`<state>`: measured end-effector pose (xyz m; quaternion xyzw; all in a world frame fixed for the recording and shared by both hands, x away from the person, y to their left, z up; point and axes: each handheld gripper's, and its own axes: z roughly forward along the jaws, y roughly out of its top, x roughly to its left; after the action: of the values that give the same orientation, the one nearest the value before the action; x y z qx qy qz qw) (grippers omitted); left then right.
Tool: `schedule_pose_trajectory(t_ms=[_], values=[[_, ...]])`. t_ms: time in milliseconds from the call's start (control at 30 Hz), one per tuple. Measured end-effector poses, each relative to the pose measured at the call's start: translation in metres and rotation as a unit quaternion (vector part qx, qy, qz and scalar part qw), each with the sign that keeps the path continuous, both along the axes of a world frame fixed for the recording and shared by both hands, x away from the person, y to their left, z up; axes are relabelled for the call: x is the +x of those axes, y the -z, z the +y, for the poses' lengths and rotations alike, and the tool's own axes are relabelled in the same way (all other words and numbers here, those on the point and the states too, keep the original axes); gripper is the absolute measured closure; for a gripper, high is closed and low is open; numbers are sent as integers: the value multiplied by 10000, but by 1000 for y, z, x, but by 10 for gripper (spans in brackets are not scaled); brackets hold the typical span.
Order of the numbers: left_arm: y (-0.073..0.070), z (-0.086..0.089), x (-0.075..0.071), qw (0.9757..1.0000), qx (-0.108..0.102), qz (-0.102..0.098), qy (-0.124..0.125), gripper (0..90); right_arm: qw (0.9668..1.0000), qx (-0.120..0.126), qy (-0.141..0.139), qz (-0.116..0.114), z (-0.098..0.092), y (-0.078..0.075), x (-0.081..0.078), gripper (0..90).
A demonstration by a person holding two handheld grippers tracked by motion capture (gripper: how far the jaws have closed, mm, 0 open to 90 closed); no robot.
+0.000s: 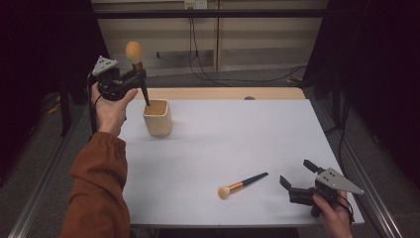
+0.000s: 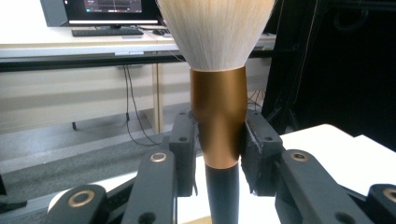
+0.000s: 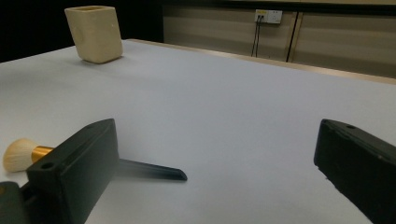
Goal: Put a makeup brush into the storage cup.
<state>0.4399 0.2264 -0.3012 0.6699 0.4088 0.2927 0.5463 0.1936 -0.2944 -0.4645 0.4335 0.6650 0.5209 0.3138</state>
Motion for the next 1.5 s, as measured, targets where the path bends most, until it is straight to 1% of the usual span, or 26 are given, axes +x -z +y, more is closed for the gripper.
schedule_pose_trajectory(t_ms=[33, 67, 100, 200, 300, 333, 400, 500, 533, 567, 600, 667, 733, 800, 833, 900, 967, 1033, 1067, 1267, 1300, 1333, 1367, 1400, 1467, 1500], values=[[2, -1, 1, 10000, 42, -7, -19, 685, 10000, 1, 12, -16, 0, 0, 0, 0], [5, -2, 2, 10000, -3, 2, -14, 685, 10000, 1, 12, -16, 0, 0, 0, 0], [9, -2, 4, 10000, -5, 31, -57, 685, 10000, -6, 9, -29, 0, 0, 0, 0], [12, -1, 5, 10000, -19, 48, -80, 685, 10000, -17, -4, -46, -1, 0, -1, 0], [17, 0, 6, 10000, 41, 8, -63, 684, 10000, -6, 14, -33, -1, 0, -1, 0], [20, 2, 7, 10000, 21, 22, -80, 684, 10000, 5, 22, -18, -1, 0, 0, 0], [22, 2, 8, 10000, -7, 22, -84, 684, 10000, -23, 1, -17, -1, 0, 0, 0], [27, 2, 9, 10000, 37, 23, -78, 684, 10000, 0, -14, 0, 0, 0, 0, 0], [29, 2, 9, 9999, 82, 36, -88, 684, 10000, -15, -7, 4, 0, 0, 0, 0], [32, 2, 10, 9999, 74, 54, -83, 684, 10000, -12, -9, 3, 1, 0, 0, 0], [32, 2, 10, 9999, 74, 54, -83, 684, 10000, -11, -5, -3, 1, 0, -1, 0], [35, 1, 10, 9999, 14, 69, -103, 684, 10000, -5, -9, -5, 0, 0, -1, 0], [39, 0, 11, 9999, 74, 96, -100, 684, 10000, -1, -13, 3, 0, 0, -1, 0], [42, -1, 13, 9998, 57, 137, -117, 684, 10000, -2, -17, 12, 0, 0, -1, 0], [46, -2, 14, 9998, 59, 153, -95, 684, 10000, -6, -22, 0, 0, 0, -1, 0], [48, -3, 14, 9998, 46, 176, -94, 684, 10000, -6, -20, 1, 0, 0, -1, 0], [51, -3, 15, 9998, 47, 204, -35, 684, 10000, -8, -21, 5, 0, 1, -1, 0], [54, -4, 15, 9997, 55, 218, -42, 684, 10000, -40, -13, 14, 0, 1, -1, 0], [55, -4, 15, 9997, 19, 223, -55, 684, 10000, -40, -13, 14, 0, 1, -1, 0], [64, -5, 15, 9996, 60, 269, -28, 684, 10000, -48, -11, 13, 0, 1, -1, 0], [65, -5, 15, 9996, 29, 277, -18, 684, 10000, -33, 0, 18, 0, 1, -1, 0], [67, -6, 14, 9995, 83, 298, -1, 684, 10000, -47, -6, 15, 0, 1, -1, 0], [69, -7, 14, 9995, 74, 306, -13, 684, 10000, -52, -16, 19, 1, 1, -1, 0], [70, -7, 14, 9995, 109, 312, 3, 684, 10000, -46, -18, 21, 1, 1, -1, 0], [73, -8, 14, 9994, 112, 319, -14, 684, 10000, -39, -30, 19, 1, 1, -1, 0], [74, -8, 14, 9995, 71, 313, -17, 684, 10000, -39, -30, 19, 1, 1, -1, 0]])
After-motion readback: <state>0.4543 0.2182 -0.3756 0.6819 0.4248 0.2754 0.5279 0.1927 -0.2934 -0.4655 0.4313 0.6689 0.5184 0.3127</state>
